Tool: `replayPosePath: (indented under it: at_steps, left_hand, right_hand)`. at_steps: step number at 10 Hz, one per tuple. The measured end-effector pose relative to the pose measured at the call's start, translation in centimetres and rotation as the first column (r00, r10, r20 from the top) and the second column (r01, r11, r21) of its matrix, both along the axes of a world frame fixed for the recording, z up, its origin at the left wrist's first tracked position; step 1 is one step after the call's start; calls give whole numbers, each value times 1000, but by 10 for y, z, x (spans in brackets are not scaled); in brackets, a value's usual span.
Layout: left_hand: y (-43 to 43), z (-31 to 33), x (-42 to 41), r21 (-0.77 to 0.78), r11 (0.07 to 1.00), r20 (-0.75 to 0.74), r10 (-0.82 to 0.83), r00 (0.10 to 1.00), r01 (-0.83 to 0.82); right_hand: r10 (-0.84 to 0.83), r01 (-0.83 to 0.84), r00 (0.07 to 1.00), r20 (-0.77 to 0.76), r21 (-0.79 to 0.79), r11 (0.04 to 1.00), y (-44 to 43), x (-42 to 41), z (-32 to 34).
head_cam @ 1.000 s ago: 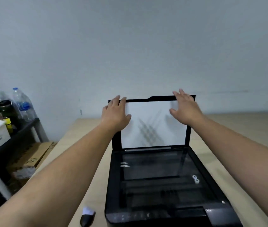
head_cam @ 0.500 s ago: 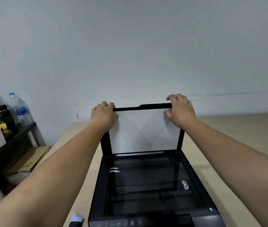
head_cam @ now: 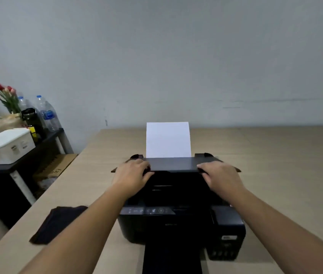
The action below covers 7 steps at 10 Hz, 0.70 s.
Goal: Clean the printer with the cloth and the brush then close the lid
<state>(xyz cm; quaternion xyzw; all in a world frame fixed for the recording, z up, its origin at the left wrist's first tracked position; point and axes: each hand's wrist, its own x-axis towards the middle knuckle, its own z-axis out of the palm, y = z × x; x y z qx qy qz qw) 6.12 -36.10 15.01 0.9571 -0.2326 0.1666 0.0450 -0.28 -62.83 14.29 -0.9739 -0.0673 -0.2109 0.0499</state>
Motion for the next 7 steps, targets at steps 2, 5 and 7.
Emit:
replayPosePath:
  at_steps: [2,5,7]
  left_hand:
    - [17,-63,-39,77,994,-326,96,940,-75]
    - [26,-111,-66,33,990,-337,139,931,-136]
    - [34,-99,-81,-45,996,-358,60,932,-81]
  right_hand:
    - [80,-60,979,-185,111,992,6,-40,-69]
    - [-85,78,962,-261,-36,996,24,-61,-114]
    - [37,103,954,-298,442,891,28,-68,-79]
